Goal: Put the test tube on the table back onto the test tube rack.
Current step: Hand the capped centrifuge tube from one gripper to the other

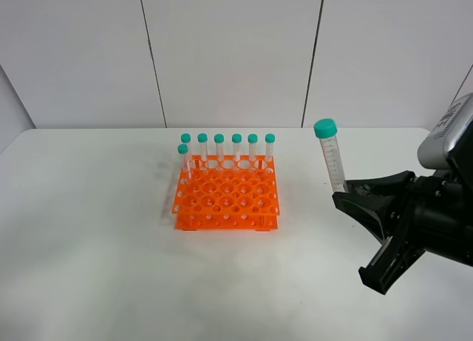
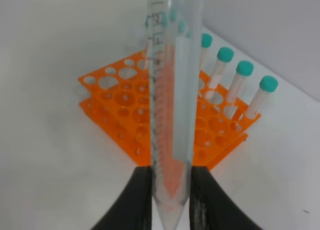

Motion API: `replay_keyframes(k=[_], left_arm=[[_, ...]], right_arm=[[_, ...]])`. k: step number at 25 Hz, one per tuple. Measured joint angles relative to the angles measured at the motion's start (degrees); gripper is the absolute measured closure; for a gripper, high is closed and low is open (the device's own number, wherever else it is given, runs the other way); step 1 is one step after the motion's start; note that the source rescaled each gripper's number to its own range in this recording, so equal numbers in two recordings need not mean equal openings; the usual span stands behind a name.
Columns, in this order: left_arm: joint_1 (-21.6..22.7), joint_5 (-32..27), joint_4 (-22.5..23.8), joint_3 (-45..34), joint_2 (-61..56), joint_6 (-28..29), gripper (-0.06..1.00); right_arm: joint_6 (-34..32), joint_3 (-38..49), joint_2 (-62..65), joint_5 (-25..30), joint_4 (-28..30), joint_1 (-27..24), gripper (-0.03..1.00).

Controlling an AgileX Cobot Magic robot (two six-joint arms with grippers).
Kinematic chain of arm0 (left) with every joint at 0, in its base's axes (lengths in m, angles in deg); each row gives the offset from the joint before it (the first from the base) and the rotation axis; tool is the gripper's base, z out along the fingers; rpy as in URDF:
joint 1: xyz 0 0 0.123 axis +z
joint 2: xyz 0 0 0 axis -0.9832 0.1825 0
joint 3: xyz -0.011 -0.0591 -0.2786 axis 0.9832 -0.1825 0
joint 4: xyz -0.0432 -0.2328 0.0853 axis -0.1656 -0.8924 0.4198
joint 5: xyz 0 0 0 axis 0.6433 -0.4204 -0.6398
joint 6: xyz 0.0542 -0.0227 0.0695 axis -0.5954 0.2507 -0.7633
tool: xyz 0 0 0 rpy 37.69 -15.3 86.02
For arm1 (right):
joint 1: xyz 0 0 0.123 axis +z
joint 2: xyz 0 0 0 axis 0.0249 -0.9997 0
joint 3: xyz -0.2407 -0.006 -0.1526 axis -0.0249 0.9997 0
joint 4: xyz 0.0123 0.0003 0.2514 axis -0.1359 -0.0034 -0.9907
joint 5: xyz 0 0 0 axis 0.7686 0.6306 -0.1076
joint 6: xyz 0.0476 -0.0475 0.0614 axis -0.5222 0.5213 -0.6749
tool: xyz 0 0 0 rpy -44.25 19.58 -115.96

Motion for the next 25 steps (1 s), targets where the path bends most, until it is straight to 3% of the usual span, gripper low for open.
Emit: replay_keyframes(k=[12, 20, 25], left_arm=[[0.00, 0.12, -0.17, 0.00, 0.00, -1.26, -0.06], [-8.14, 0.12, -0.23, 0.00, 0.00, -1.26, -0.06], [-8.72, 0.12, -0.30, 0.00, 0.00, -1.26, -0.06]], right_arm=[[0.00, 0.00, 0.00, -3.43, -0.31, 0.00, 0.95], [0.00, 0.00, 0.00, -4.88, -0.47, 0.00, 0.95], [0.00, 0.00, 0.00, -4.88, -0.47, 0.00, 0.95]])
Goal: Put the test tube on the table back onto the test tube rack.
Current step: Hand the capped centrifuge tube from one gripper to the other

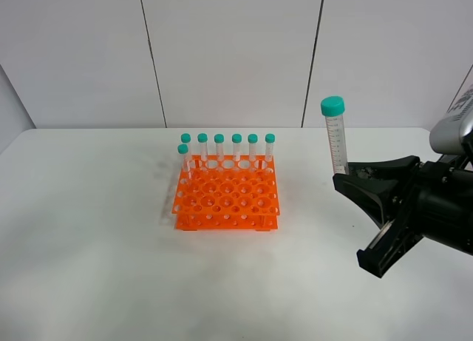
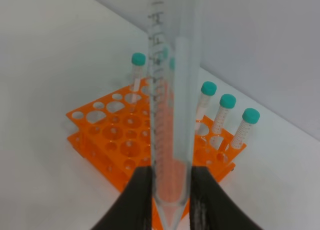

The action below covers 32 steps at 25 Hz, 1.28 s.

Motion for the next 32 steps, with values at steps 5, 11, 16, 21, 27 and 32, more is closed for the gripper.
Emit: replay_keyframes(k=[5, 11, 16, 21, 27, 32], left_arm=[[0.00, 0.00, 0.00, 0.00, 0.00, 0.00, -0.06], [0.00, 0.00, 0.00, 0.00, 0.00, 0.00, -0.06], [-2.09, 0.90, -2.56, 0.38, 0.00, -0.91, -0.06], [-4.56, 6.38, -8.60, 0.94, 0.00, -5.60, -0.06], [-6.39, 11.48, -15.35, 0.94, 0.73, -9.52, -0.06], [-7.05, 16.04, -24.60, 0.94, 7.73, -15.80, -0.06]], right_arm=[[0.00, 0.00, 0.00, 0.00, 0.00, 0.00, 0.95], [0.00, 0.00, 0.00, 0.00, 0.00, 0.00, 0.95], [0.00, 0.00, 0.00, 0.00, 0.00, 0.00, 0.95], [0.00, 0.00, 0.00, 0.00, 0.00, 0.00, 0.95], [0.00, 0.00, 0.00, 0.00, 0.00, 0.00, 0.95], [0.00, 0.00, 0.00, 0.00, 0.00, 0.00, 0.95]])
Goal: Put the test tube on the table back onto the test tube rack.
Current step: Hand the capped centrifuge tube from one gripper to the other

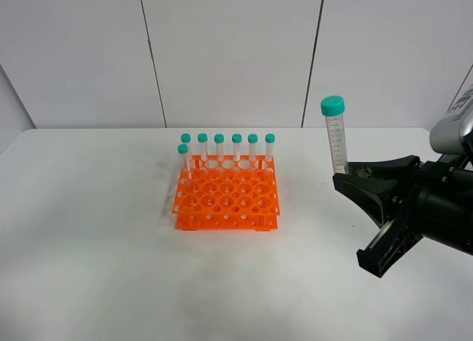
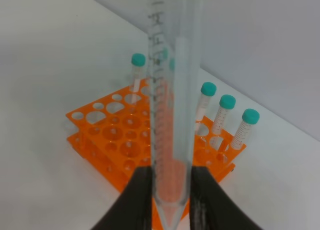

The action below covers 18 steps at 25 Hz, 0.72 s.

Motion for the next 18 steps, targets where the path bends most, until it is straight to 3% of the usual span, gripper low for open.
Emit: replay_keyframes(k=[10, 18], left_arm=[[0.00, 7.36, -30.15, 0.66, 17.61, -29.59, -0.06], [0.00, 7.80, -52.24, 6.48, 34.80, -52.94, -0.06]], right_arm=[[0.00, 0.00, 0.00, 0.00, 0.00, 0.00, 0.95], [0.00, 0.00, 0.00, 0.34, 0.00, 0.00, 0.95]])
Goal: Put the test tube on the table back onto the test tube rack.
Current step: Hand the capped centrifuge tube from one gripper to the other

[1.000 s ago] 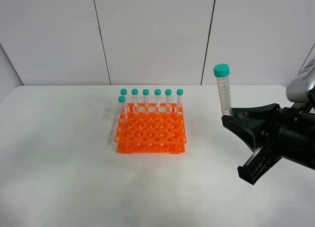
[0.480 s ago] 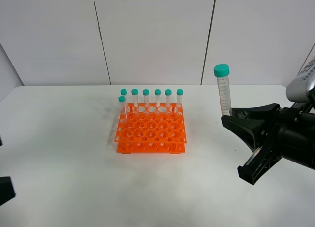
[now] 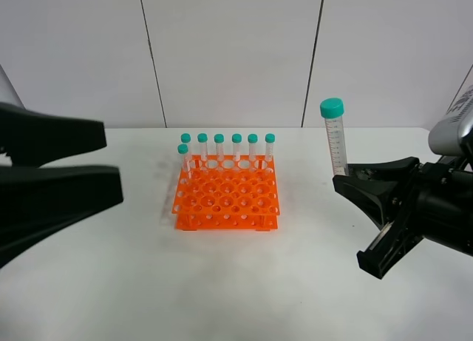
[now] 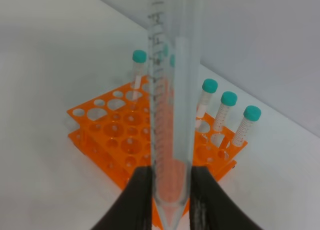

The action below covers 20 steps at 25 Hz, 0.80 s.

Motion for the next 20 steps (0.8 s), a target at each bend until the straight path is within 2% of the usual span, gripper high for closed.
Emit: replay_keyframes(k=[6, 11, 15, 20], left_arm=[[-0.32, -3.33, -9.85, 6.12, 11.03, -9.54, -0.06], [-2.52, -4.20, -11.43, 8.45, 16.35, -11.39, -0.06], [-7.68, -1.98, -12.27, 8.53, 20.15, -14.73, -0.06], [-16.61, 5.71, -18.08, 9.50, 24.49, -23.52, -0.06]], right_arm=[[0.00, 0.00, 0.00, 0.29, 0.00, 0.00, 0.95], [0.00, 0.00, 0.00, 0.29, 0.00, 0.00, 0.95], [0.00, 0.00, 0.00, 0.29, 0.00, 0.00, 0.95], [0.00, 0.00, 0.00, 0.29, 0.00, 0.00, 0.95]])
